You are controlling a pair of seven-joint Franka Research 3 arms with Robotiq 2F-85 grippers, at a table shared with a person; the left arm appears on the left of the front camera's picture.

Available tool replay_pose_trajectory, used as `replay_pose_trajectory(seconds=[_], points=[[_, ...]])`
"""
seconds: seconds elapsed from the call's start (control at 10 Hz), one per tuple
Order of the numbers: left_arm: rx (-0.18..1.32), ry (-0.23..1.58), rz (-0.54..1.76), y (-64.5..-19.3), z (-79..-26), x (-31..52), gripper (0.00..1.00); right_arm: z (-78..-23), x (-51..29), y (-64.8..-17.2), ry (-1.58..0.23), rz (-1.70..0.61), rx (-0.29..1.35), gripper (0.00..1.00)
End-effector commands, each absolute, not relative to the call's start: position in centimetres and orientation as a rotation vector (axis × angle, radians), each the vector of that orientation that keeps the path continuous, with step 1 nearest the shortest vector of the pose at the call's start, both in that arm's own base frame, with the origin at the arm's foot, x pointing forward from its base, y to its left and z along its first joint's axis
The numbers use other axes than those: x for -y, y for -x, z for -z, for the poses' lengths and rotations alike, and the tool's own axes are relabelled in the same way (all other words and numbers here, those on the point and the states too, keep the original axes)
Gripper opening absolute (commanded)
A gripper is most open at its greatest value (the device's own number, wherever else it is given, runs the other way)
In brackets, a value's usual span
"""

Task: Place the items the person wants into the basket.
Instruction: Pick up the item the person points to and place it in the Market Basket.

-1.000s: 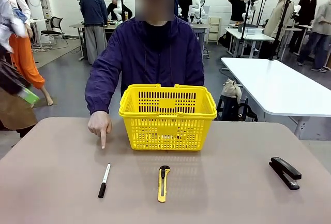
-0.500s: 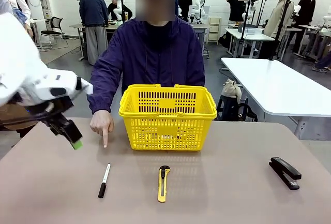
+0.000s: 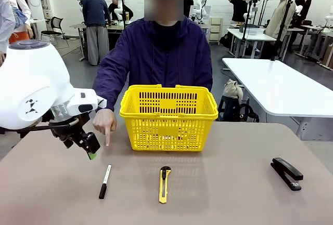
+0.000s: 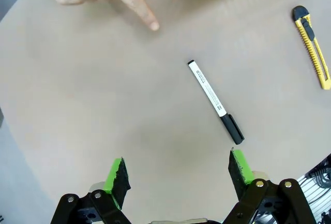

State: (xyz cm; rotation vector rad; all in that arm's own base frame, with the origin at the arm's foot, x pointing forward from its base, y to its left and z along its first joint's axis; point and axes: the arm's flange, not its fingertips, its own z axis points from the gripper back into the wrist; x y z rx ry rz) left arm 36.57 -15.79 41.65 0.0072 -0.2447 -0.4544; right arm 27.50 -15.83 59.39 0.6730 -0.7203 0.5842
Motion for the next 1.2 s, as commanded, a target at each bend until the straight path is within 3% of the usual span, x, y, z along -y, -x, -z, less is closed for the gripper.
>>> replay_pose_trajectory(seconds=[0.0,0.9,1.1], points=[[0.253,0.015,0.46,-37.1,-42.2,15.1,1.0,-59.4,15.8,-27.6,-0.687,-0.586,0.727,1.0],[0.242,0.005,0.462,-36.7,-41.7,15.7,1.0,-59.4,15.8,-27.6,-0.687,-0.586,0.727,1.0],[0.205,-0.072,0.384,-37.0,-39.7,18.8,1.0,-59.4,15.8,-27.6,-0.687,-0.586,0.727,1.0]])
